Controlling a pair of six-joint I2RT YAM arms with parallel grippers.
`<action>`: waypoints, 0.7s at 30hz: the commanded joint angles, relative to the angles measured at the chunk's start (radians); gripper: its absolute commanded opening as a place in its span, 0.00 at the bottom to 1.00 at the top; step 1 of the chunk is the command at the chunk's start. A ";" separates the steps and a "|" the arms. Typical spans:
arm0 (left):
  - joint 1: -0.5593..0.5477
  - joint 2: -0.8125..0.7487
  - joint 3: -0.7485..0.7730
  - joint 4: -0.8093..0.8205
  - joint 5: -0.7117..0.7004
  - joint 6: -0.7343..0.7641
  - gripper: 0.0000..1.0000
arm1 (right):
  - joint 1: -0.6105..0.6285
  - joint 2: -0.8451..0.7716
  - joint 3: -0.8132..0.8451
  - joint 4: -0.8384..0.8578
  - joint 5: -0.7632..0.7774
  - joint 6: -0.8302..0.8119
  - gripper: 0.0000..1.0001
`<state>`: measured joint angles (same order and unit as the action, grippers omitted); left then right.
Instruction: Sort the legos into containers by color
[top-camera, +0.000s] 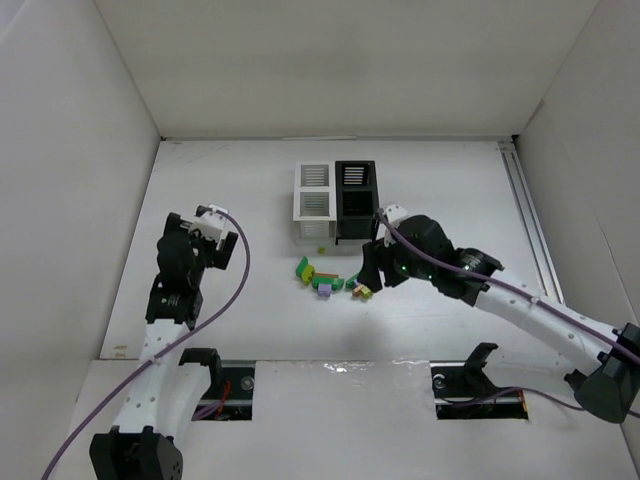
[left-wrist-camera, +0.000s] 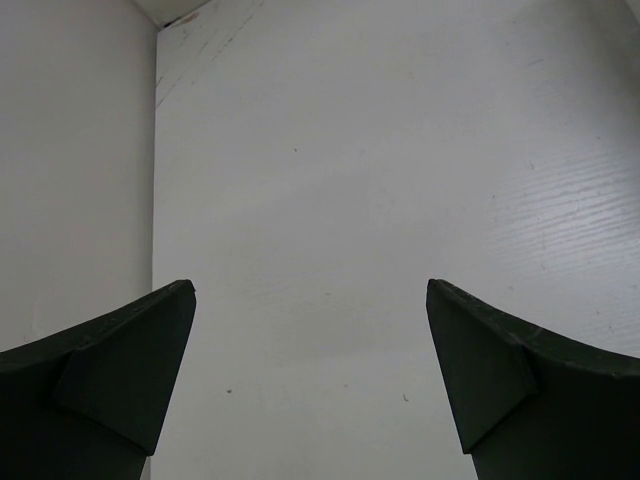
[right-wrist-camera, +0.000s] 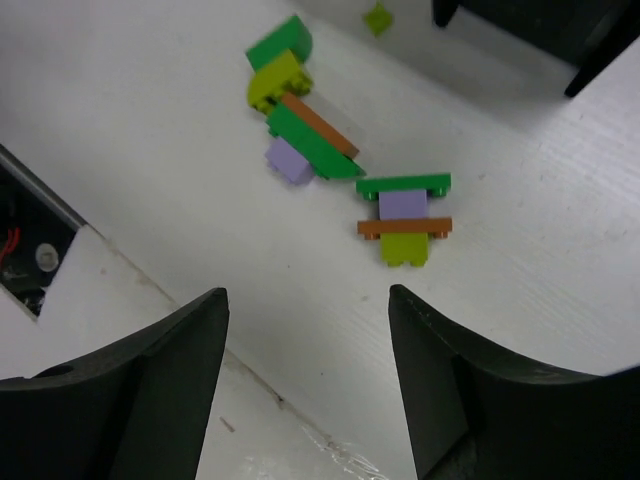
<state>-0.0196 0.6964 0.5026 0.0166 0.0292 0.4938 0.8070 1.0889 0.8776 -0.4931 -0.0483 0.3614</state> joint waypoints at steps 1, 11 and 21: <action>-0.003 -0.011 -0.030 0.042 -0.008 0.018 1.00 | 0.011 -0.008 0.159 -0.111 0.004 -0.148 0.70; -0.003 0.098 -0.030 0.125 0.001 -0.031 1.00 | -0.060 0.060 0.153 -0.140 0.024 -0.395 0.71; -0.003 0.097 -0.030 0.135 0.061 -0.006 1.00 | -0.194 -0.127 -0.066 -0.181 -0.310 -1.077 0.75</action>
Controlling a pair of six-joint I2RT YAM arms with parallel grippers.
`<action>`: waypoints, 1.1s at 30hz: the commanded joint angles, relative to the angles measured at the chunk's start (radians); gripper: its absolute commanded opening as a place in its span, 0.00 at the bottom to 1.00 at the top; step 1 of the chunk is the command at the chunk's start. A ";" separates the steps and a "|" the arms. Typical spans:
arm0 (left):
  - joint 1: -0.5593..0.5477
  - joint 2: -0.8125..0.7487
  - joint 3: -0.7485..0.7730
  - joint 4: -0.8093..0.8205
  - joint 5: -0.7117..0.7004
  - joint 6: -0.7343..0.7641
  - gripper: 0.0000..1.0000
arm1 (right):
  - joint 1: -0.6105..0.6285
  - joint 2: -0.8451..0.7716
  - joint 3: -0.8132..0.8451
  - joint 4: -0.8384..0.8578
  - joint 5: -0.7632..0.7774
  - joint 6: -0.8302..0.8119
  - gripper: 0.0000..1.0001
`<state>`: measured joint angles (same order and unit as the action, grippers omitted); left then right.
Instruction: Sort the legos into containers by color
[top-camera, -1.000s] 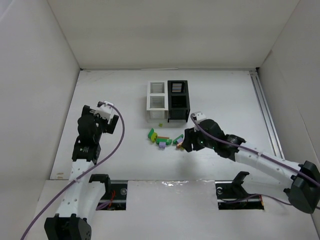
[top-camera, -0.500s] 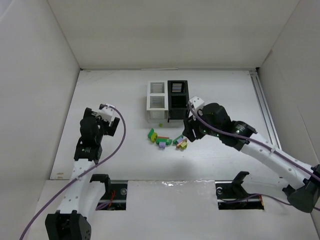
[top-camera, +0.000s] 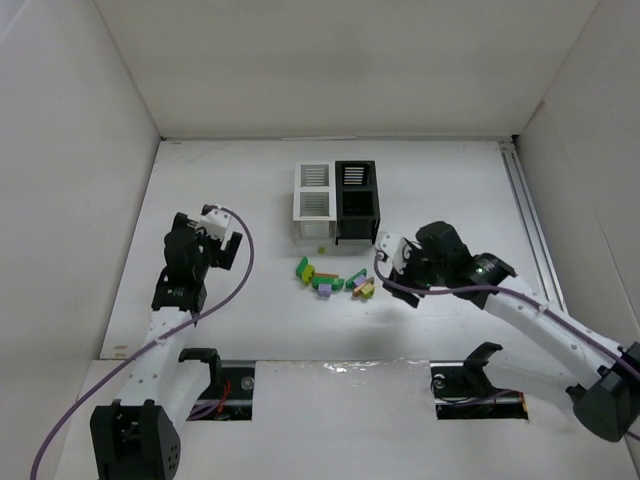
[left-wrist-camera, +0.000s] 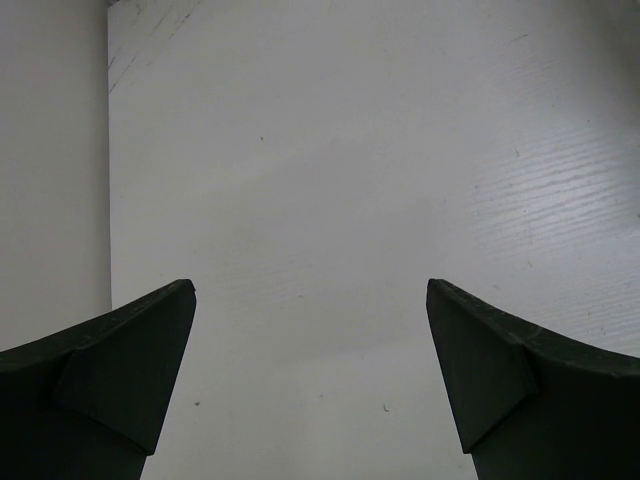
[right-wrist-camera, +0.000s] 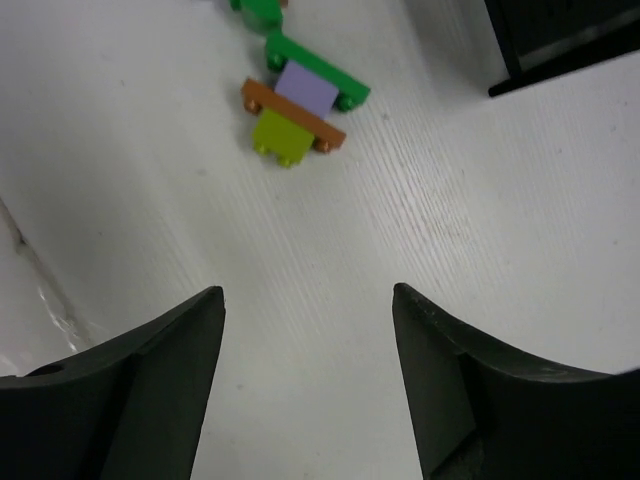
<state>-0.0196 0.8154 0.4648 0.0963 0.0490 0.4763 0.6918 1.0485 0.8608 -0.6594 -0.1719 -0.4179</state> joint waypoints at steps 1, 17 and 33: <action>-0.003 -0.022 0.008 0.056 0.041 0.012 1.00 | -0.095 -0.116 -0.096 -0.005 -0.211 -0.364 0.72; -0.003 0.034 0.049 0.045 0.049 -0.028 1.00 | -0.393 0.383 0.135 -0.307 -0.537 -1.384 0.43; -0.003 0.005 0.040 0.025 0.028 -0.047 1.00 | -0.227 0.611 0.300 -0.289 -0.457 -1.355 0.39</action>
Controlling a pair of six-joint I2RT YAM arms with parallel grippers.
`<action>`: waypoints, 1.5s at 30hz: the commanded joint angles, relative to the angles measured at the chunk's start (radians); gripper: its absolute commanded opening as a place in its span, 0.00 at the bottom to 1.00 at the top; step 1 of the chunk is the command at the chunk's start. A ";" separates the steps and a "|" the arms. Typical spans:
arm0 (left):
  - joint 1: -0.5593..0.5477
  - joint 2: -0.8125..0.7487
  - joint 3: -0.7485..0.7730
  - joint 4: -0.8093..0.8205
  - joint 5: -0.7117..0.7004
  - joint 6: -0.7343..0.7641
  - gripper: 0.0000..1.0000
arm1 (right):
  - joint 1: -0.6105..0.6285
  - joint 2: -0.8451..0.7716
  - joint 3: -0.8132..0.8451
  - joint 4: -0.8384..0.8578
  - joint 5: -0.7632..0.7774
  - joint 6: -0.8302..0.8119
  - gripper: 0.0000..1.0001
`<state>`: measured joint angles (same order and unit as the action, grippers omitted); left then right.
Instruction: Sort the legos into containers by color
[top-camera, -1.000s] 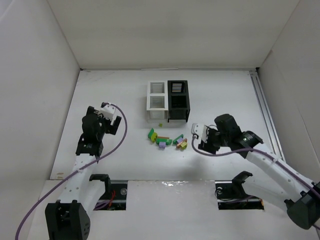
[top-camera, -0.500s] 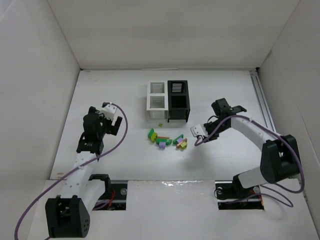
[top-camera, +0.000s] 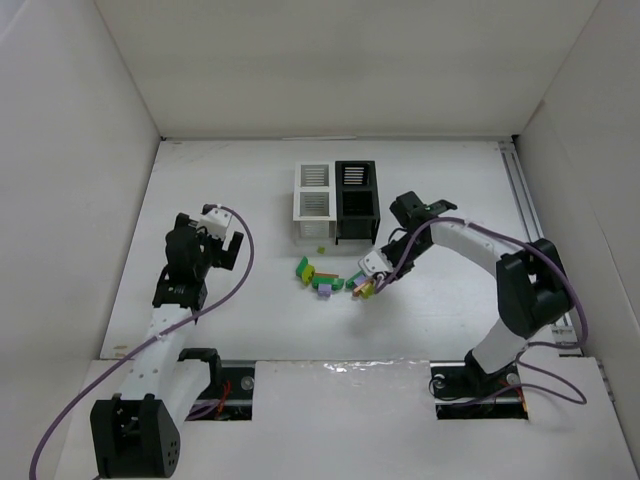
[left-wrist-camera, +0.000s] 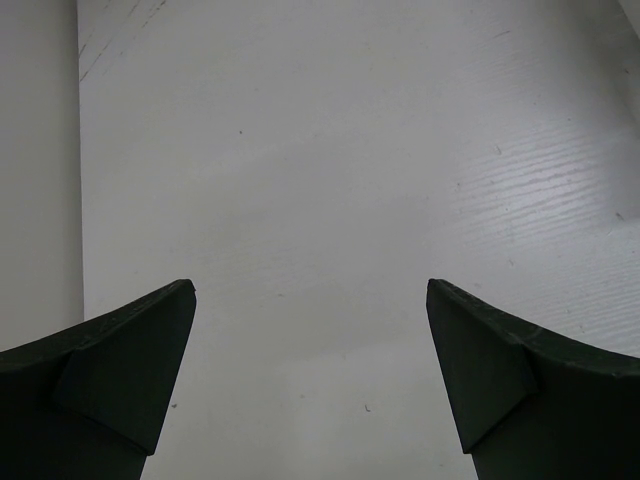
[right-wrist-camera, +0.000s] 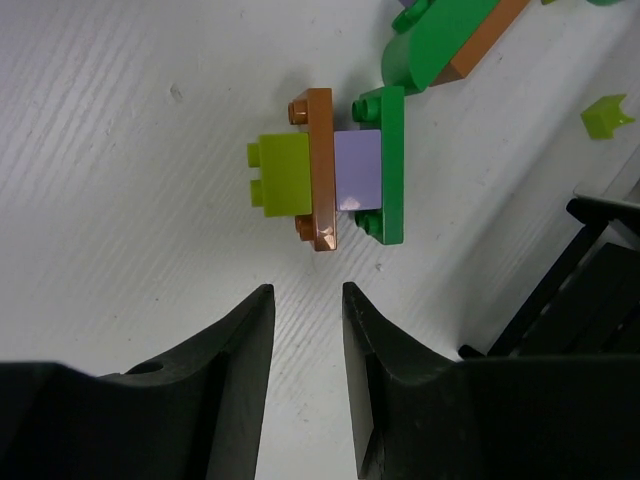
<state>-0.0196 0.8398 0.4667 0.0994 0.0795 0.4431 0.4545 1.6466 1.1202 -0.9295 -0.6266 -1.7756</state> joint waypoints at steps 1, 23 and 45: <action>-0.003 -0.019 0.038 0.022 -0.003 -0.014 1.00 | 0.022 0.027 0.041 -0.019 0.008 0.002 0.39; -0.003 0.050 0.047 0.079 -0.003 -0.003 1.00 | 0.096 0.120 0.112 0.001 0.105 0.056 0.37; -0.003 0.079 0.038 0.126 -0.021 0.016 1.00 | 0.151 0.162 0.151 -0.057 0.165 0.056 0.35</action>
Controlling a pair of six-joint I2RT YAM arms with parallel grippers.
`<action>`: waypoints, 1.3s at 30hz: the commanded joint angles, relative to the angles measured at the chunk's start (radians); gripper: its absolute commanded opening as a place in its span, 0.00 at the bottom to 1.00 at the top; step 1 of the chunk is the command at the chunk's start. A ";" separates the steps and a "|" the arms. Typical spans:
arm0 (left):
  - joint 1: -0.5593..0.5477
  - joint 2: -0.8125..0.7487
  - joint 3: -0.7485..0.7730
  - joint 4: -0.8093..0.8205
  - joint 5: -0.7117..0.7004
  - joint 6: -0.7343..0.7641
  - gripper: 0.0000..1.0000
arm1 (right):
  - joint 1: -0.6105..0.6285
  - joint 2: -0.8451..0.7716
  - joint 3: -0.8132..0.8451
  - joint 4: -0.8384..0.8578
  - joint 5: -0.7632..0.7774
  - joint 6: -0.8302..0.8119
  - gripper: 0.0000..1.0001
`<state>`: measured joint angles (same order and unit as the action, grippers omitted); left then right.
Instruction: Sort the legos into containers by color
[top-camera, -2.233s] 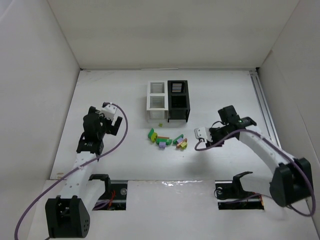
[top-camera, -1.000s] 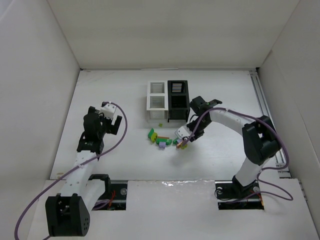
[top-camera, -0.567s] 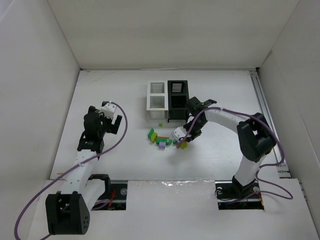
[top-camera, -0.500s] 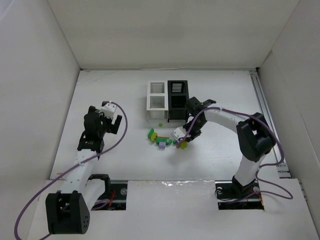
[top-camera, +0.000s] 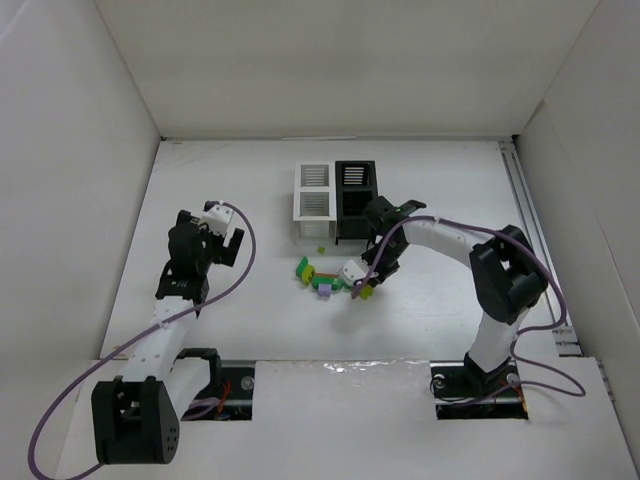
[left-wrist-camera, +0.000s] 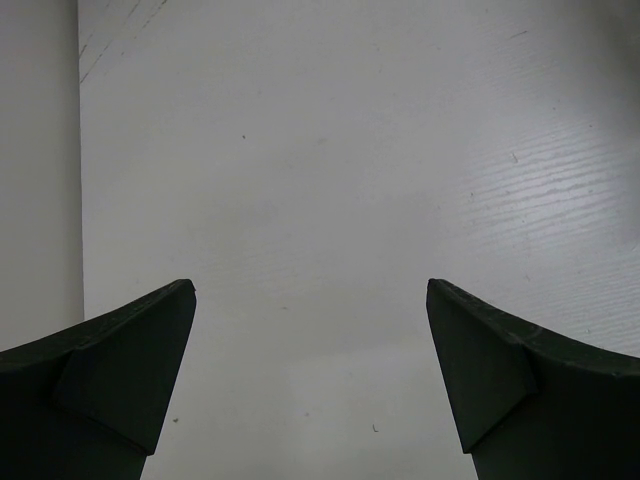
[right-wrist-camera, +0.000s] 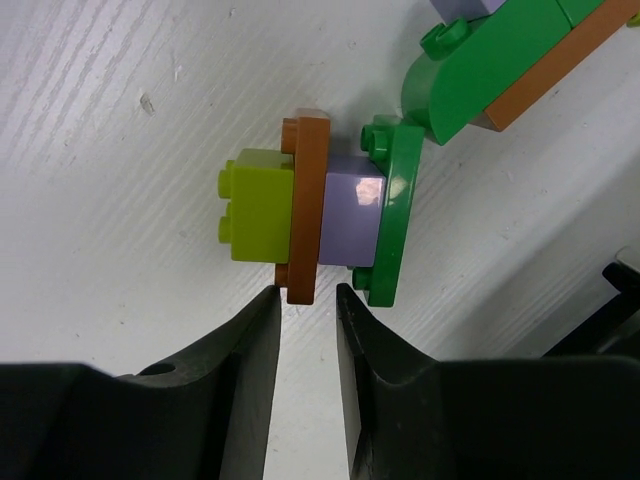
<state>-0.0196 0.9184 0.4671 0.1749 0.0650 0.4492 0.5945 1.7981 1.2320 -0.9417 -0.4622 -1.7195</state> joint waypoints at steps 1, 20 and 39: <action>-0.003 0.000 0.038 0.051 -0.007 0.019 1.00 | 0.011 0.021 0.050 -0.045 0.000 0.000 0.34; -0.003 0.037 0.038 0.078 -0.025 0.028 1.00 | 0.064 0.040 0.070 -0.060 0.019 0.077 0.34; -0.003 0.056 0.038 0.098 -0.034 0.057 1.00 | 0.131 0.080 0.070 0.024 0.080 0.211 0.09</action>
<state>-0.0196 0.9771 0.4671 0.2287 0.0357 0.4969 0.7097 1.8591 1.2720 -0.9527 -0.3912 -1.5497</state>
